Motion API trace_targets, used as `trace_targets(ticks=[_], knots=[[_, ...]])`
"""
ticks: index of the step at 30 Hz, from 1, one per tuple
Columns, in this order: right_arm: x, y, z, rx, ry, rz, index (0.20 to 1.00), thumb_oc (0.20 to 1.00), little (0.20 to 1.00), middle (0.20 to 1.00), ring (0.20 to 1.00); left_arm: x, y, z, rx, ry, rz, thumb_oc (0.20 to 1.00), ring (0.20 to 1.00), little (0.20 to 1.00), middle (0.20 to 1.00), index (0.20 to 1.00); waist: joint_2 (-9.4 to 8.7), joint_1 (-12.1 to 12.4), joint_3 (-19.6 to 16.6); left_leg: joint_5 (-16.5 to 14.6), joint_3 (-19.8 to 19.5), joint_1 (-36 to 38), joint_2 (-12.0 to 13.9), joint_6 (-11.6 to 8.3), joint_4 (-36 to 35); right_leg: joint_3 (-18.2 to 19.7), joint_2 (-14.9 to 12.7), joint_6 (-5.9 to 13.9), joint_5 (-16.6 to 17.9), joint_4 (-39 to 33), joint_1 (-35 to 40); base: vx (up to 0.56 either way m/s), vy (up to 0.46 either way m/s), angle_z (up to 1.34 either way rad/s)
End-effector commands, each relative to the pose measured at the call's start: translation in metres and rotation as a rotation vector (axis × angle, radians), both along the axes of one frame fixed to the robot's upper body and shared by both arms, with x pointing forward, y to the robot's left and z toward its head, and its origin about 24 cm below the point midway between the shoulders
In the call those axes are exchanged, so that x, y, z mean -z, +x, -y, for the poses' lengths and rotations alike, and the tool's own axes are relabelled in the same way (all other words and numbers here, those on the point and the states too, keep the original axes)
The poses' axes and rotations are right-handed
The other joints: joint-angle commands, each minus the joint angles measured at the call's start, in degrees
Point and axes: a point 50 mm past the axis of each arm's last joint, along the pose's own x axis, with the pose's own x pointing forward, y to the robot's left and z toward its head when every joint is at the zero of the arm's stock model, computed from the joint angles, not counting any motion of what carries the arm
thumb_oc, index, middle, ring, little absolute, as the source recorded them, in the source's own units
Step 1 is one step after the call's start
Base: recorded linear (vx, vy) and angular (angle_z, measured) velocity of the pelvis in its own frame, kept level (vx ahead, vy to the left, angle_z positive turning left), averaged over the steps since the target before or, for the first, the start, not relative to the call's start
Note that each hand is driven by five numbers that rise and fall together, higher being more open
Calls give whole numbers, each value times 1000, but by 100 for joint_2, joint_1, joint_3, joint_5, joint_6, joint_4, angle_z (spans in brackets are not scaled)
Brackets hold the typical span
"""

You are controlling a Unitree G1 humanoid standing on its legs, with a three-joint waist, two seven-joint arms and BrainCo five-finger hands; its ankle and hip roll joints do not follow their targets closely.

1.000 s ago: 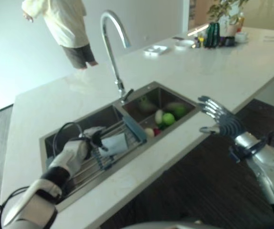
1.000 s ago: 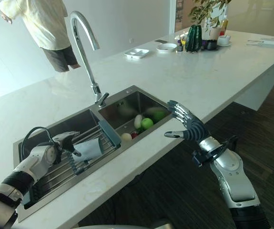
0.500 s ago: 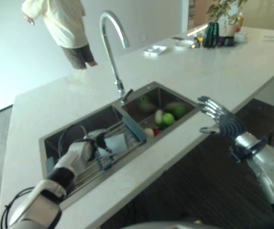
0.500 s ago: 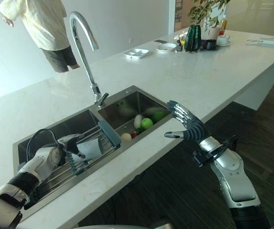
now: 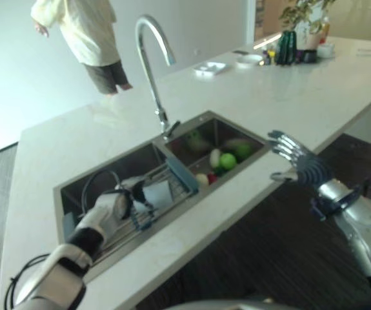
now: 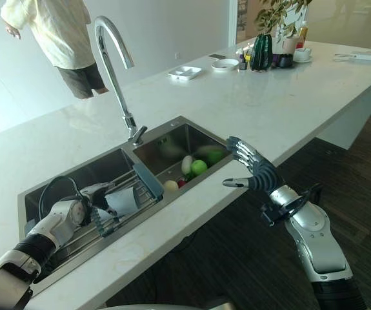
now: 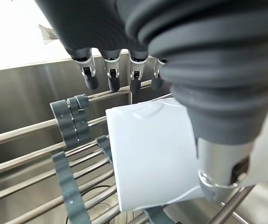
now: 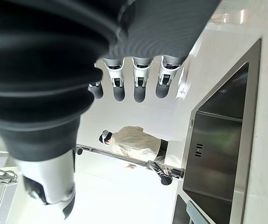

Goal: Place the dishes in the dishwasher.

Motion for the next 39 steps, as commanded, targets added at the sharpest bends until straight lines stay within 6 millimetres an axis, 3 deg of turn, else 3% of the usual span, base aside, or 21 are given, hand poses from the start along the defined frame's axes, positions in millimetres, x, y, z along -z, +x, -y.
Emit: trace_targets(ticks=[1, 31, 39], knots=[[-29, -1, -1, -25, -20, 149, 1000, 1000, 1000, 1000, 1000, -18, 15, -12, -18, 70, 45, 1000, 1000, 1000, 1000, 1000, -148, -4, 36, -242, 16, 148, -67, 211, 48, -250, -73, 120, 42, 48, 43, 0, 0, 0], [-30, -2, -6, -55, -24, 147, 1000, 1000, 1000, 1000, 1000, 33, -5, -18, -139, 84, -166, 1000, 1000, 1000, 1000, 1000, -149, -180, 13, -251, 162, 192, -61, 233, 48, -149, -28, 117, 36, 57, 14, -2, -1, -2], [-29, -3, -9, -68, -22, 142, 1000, 1000, 1000, 1000, 1000, 54, -19, -14, -150, 92, -262, 1000, 1000, 1000, 1000, 1000, -131, -227, 16, -264, 226, 215, -73, 247, 48, -164, -17, 118, 47, 50, -2, 0, 0, 0]])
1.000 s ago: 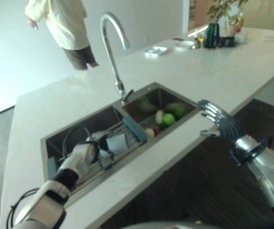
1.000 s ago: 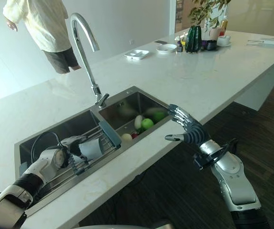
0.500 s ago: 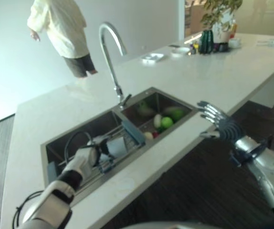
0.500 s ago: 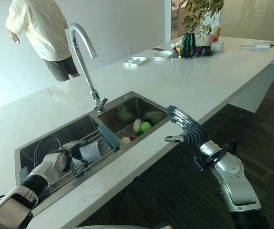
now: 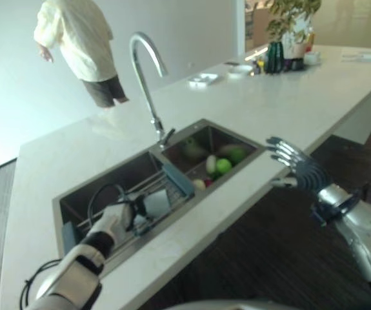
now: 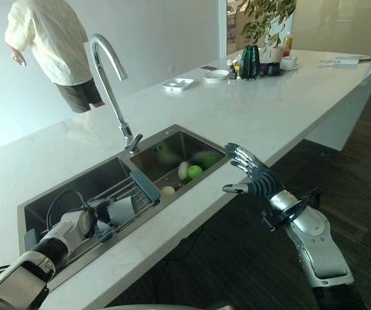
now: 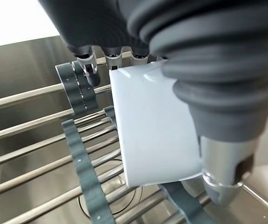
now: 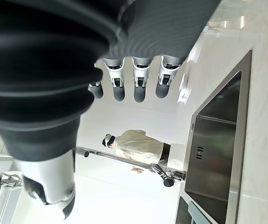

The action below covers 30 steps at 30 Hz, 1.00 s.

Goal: Place the dishes in the dishwasher.

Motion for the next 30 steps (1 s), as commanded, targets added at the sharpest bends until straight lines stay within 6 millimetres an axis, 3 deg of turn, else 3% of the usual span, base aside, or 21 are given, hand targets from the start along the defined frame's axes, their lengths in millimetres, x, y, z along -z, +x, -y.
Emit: trace_targets(ticks=[1, 3, 5, 6, 7, 21, 30], knots=[[-35, 2, -10, -55, -12, 174, 1000, 1000, 1000, 1000, 1000, 13, -8, -12, -34, 76, -111, 1000, 1000, 1000, 1000, 1000, -191, -106, 264, -240, 72, 200, -72, 253, 49, -304, -13, 121, 29, 52, 97, 0, 0, 0], [-34, 2, -10, -56, -12, 173, 1000, 1000, 1000, 1000, 1000, 21, -14, -7, -35, 70, -152, 1000, 1000, 1000, 1000, 1000, -193, -121, 256, -241, 71, 197, -77, 258, 49, -279, -8, 120, 24, 53, 94, 0, 0, 0], [-35, 3, -11, -57, -12, 174, 1000, 1000, 1000, 1000, 1000, 28, -18, -3, -26, 79, -200, 576, 576, 576, 576, 576, -199, -139, 261, -241, 56, 193, -77, 265, 49, -247, -6, 119, 16, 65, 88, 0, 0, 0], [-35, 3, -11, -57, -12, 175, 1000, 1000, 1000, 1000, 1000, 30, -20, -1, -16, 82, -211, 310, 310, 310, 310, 310, -201, -146, 261, -240, 53, 194, -76, 265, 49, -242, -7, 121, 15, 72, 85, 0, 0, 0], [-35, 3, -11, -59, -13, 174, 1000, 1000, 1000, 1000, 1000, 32, -21, -1, -11, 86, -227, 200, 200, 200, 200, 200, -202, -158, 259, -241, 55, 194, -74, 264, 49, -234, -10, 124, 12, 75, 83, 0, 0, 0], [-33, 1, -8, -60, -11, 170, 1000, 1000, 1000, 1000, 1000, 51, -41, 0, -15, 91, -195, 200, 200, 200, 200, 200, -288, -139, 274, -232, 58, 184, -59, 270, 49, -254, -7, 124, 8, 79, 82, 0, 0, 0], [-27, 1, -7, -28, 3, 171, 1000, 1000, 1000, 1000, 1000, 39, -37, -15, -9, 111, -31, 200, 200, 200, 200, 200, -289, 30, 304, -218, -62, 145, -67, 247, 49, -371, -43, 131, 15, 74, 102, 0, 0, 0]])
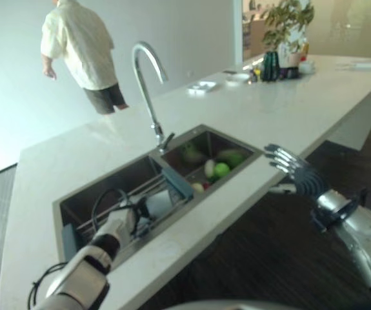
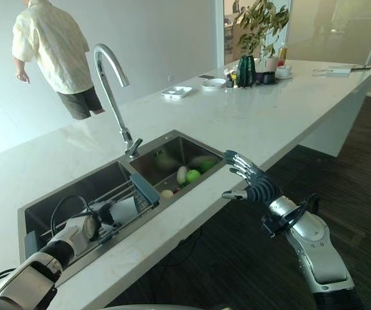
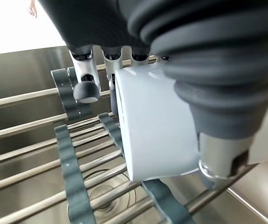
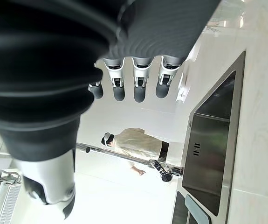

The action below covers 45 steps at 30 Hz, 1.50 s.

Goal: Place the dishes in the dishwasher.

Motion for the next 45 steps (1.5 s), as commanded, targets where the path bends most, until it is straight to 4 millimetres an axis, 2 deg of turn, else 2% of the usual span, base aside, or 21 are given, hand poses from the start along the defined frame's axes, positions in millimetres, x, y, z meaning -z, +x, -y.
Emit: trace_targets(ticks=[1, 3, 8, 12, 15, 19, 23, 26, 27, 28, 29, 32, 36, 41, 43, 45], knots=[[-37, 6, -7, -17, 8, 217, 1000, 1000, 1000, 1000, 1000, 21, -27, -21, -20, 100, -93, 200, 200, 200, 200, 200, -230, 18, 490, -197, -62, 165, -78, 271, 49, -371, -34, 134, 19, 73, 105, 0, 0, 0], [-36, 6, -7, -10, 6, 218, 1000, 1000, 1000, 1000, 1000, 16, -26, -27, -51, 68, -40, 200, 200, 200, 200, 200, -222, 53, 500, -188, -86, 162, -81, 262, 49, -389, -36, 129, 19, 71, 118, 0, 0, 0], [-34, 5, -3, 24, 0, 218, 1000, 1000, 1000, 1000, 1000, 8, -28, -49, -380, -206, 126, 200, 200, 200, 200, 200, -213, 200, 497, -174, -163, 162, -79, 233, 49, -479, -54, 106, 18, 62, 166, 2, 6, 1], [-33, 4, -3, 31, -4, 216, 1000, 1000, 1000, 1000, 1000, 9, -32, -55, -582, -457, 182, 200, 200, 200, 200, 200, -225, 253, 483, -172, -191, 168, -81, 217, 49, -531, -76, 93, 2, 58, 200, 10, 19, 11], [-33, 5, -1, 42, -7, 216, 1000, 1000, 1000, 1000, 1000, 7, -34, -60, -655, -564, 246, 200, 200, 200, 200, 200, -241, 301, 466, -178, -237, 169, -82, 208, 49, -567, -87, 85, -12, 54, 225, 12, 5, 7], [-32, 3, 4, 59, -10, 215, 1000, 1000, 1000, 1000, 1000, -8, -32, -70, -707, -692, 395, 200, 200, 200, 200, 200, -271, 381, 462, -175, -284, 172, -79, 201, 49, -609, -84, 76, -23, 52, 250, 3, 1, 1], [-30, -1, 10, 80, -12, 216, 1000, 1000, 1000, 1000, 1000, -43, -21, -74, -725, -928, 639, 200, 200, 200, 200, 200, -320, 527, 487, -175, -388, 157, -81, 197, 49, -689, -93, 72, -33, 43, 288, -8, 8, 5], [-27, -1, 12, 103, -10, 215, 1000, 1000, 1000, 1000, 1000, -76, -13, -69, -658, -1179, 806, 200, 200, 200, 200, 200, -381, 667, 499, -174, -497, 128, -89, 193, 49, -769, -107, 54, -45, 43, 315, -3, -6, 18], [-27, -1, 12, 108, -8, 215, 1000, 1000, 1000, 1000, 1000, -82, -11, -67, -635, -1243, 814, 200, 200, 200, 200, 200, -392, 698, 502, -172, -516, 123, -89, 190, 49, -791, -109, 51, -43, 43, 316, -11, -17, 13], [-26, -1, 12, 115, -4, 217, 1000, 1000, 1000, 1000, 1000, -98, -8, -57, -547, -1426, 827, 200, 200, 200, 200, 200, -417, 770, 508, -175, -549, 106, -84, 185, 49, -854, -117, 43, -47, 43, 313, -18, -16, 22], [-25, -1, 12, 115, -2, 218, 1000, 1000, 1000, 1000, 1000, -105, -8, -51, -497, -1511, 831, 200, 200, 200, 200, 200, -424, 806, 513, -178, -574, 96, -82, 181, 49, -875, -119, 35, -54, 43, 317, -19, -20, 21], [-26, 3, 7, 124, 3, 217, 1000, 1000, 1000, 1000, 1000, -127, -6, -31, -354, -1697, 828, 200, 200, 200, 200, 200, -448, 918, 521, -181, -682, 73, -94, 185, 49, -929, -121, 16, -58, 43, 339, -8, -20, 10], [-24, 4, 1, 124, 8, 214, 1000, 1000, 1000, 1000, 1000, -156, -5, -17, -166, -1942, 831, 200, 200, 200, 200, 200, -458, 979, 518, -173, -778, 47, -99, 188, 49, -945, -128, 7, -79, 43, 364, 6, -20, 6], [-22, 4, -7, 121, 19, 209, 1000, 1000, 1000, 1000, 1000, -202, -17, 13, 231, -2317, 747, 200, 200, 200, 200, 200, -471, 1023, 506, -176, -858, 24, -94, 172, 49, -921, -128, -17, -113, 43, 383, 6, -20, 0], [-22, 2, -8, 119, 25, 208, 1000, 1000, 1000, 1000, 1000, -213, -24, 20, 355, -2370, 716, 200, 200, 200, 200, 200, -477, 1024, 502, -178, -881, 16, -89, 162, 49, -899, -124, -22, -127, 43, 392, 5, -44, 4], [-24, -2, -12, 118, 34, 221, 1000, 1000, 1000, 1000, 1000, -230, -36, 29, 554, -2412, 668, 200, 200, 200, 200, 200, -475, 1039, 483, -175, -928, -5, -80, 153, 49, -872, -102, -40, -158, 43, 398, -3, -70, 9]])
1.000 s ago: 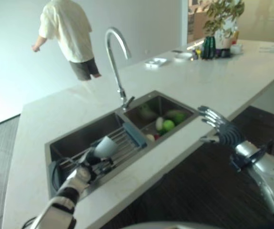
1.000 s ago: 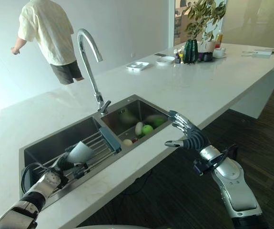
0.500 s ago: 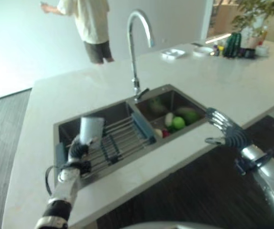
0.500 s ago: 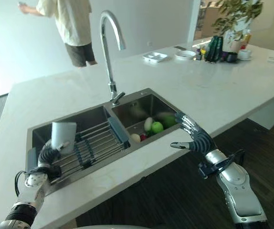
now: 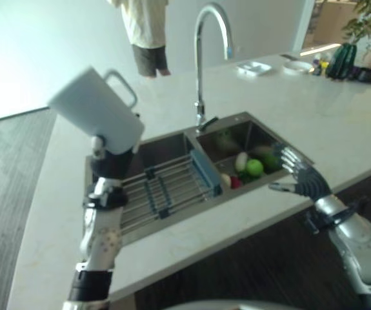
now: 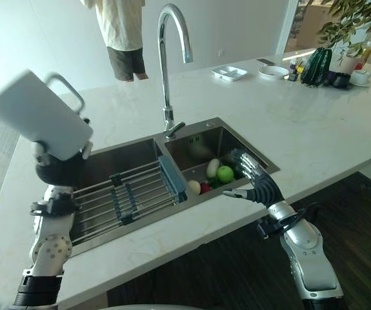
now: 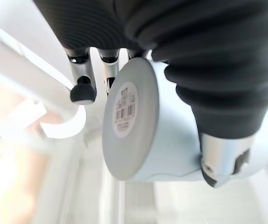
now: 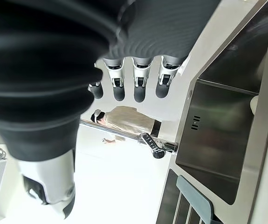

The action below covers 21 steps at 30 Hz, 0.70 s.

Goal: Place the dishes in the dishwasher.

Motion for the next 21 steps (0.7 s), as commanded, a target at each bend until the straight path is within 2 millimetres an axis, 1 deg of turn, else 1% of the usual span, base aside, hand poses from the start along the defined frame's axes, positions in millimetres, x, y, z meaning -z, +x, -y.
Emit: trace_targets(ticks=[1, 3, 4, 5, 6, 10, 11, 14, 15, 16, 17, 19, 21], knots=[[-34, 2, -12, -29, 9, 176, 1000, 1000, 1000, 1000, 1000, -31, 2, -6, 75, 1, 198, 200, 200, 200, 200, 200, -127, 49, 5, -218, -335, 81, -76, 96, 47, -246, -45, -44, -68, 45, 106, -7, -66, 9], [-35, 0, -14, -30, 13, 182, 1000, 1000, 1000, 1000, 1000, -40, -5, -3, 112, 2, 255, 200, 200, 200, 200, 200, -114, 66, -5, -207, -369, 68, -63, 86, 47, -250, -26, -63, -84, 45, 110, -9, -96, 7], [-35, -1, -15, -33, 16, 184, 1000, 1000, 1000, 1000, 1000, -46, -11, -2, 146, -1, 305, 200, 200, 200, 200, 200, -106, 86, -13, -175, -364, 53, -16, 55, 47, -293, -7, -82, -98, 45, 107, -12, -121, 8], [-35, -1, -15, -35, 17, 184, 1000, 1000, 1000, 1000, 1000, -46, -11, -2, 152, -3, 310, 200, 200, 200, 200, 200, -106, 86, -15, -169, -362, 50, -7, 50, 47, -302, -3, -85, -100, 45, 106, -16, -194, 22], [-35, -3, -17, -43, 20, 183, 1000, 1000, 1000, 1000, 1000, -50, -17, 0, 172, -6, 342, 200, 200, 200, 200, 200, -99, 131, -23, -124, -386, 31, 63, 6, 47, -360, 42, -131, -130, 45, 102, -8, -146, 26], [-36, -5, -19, -82, 14, 178, 1000, 1000, 1000, 1000, 1000, -47, -25, -4, 149, -26, 356, 200, 200, 200, 200, 200, -69, 232, 27, 14, -443, 10, 205, -124, 47, -423, 165, -231, -153, 45, 78, 3, -154, 23], [-37, -7, -19, -94, 6, 178, 1000, 1000, 1000, 1000, 1000, -43, -28, -5, 137, -31, 350, 200, 200, 200, 200, 200, -62, 308, 80, 186, -505, -69, 248, -186, 47, -437, 224, -292, -92, 45, 37, 6, -156, 17], [-38, -10, -18, -100, -11, 187, 1000, 1000, 1000, 1000, 1000, -36, -32, -4, 135, -34, 329, 200, 200, 200, 200, 200, -41, 406, 191, 406, -646, -289, 410, -308, 47, -476, 272, -318, -148, 45, 38, 3, -103, 25], [-40, -11, -18, -95, -18, 196, 1000, 1000, 1000, 1000, 1000, -34, -33, -4, 141, -32, 327, 200, 200, 200, 200, 200, -27, 423, 241, 592, -615, -461, 494, -376, 47, -542, 275, -315, -152, 45, 39, -107, -49, 48], [-42, -12, -16, -90, -29, 208, 1000, 1000, 1000, 1000, 1000, -33, -33, -4, 149, -30, 332, 200, 200, 200, 200, 200, -12, 432, 318, 777, -483, -664, 565, -442, 47, -634, 274, -312, -161, 45, 71, -142, -40, 67], [-44, -11, -15, -80, -37, 219, 1000, 1000, 1000, 1000, 1000, -31, -32, -3, 156, -34, 336, 200, 200, 200, 200, 200, -5, 436, 362, 853, -377, -773, 583, -457, 47, -714, 271, -312, -161, 45, 82, -249, -24, 96], [-57, -3, -7, -88, -50, 264, 1000, 1000, 1000, 1000, 1000, -32, -30, -8, 137, -54, 345, 200, 200, 200, 200, 200, -53, 432, 429, 649, -66, -558, 381, -309, 229, -876, 209, -333, -135, 45, -37, -388, 21, 122], [-61, -3, -2, -95, -56, 297, 1000, 1000, 1000, 1000, 1000, -34, -27, -8, 124, -63, 351, 200, 200, 200, 200, 200, -106, 328, 426, 506, 181, -395, 299, -243, 929, -1038, 142, -388, -9, 45, -214, -445, 78, 87]])
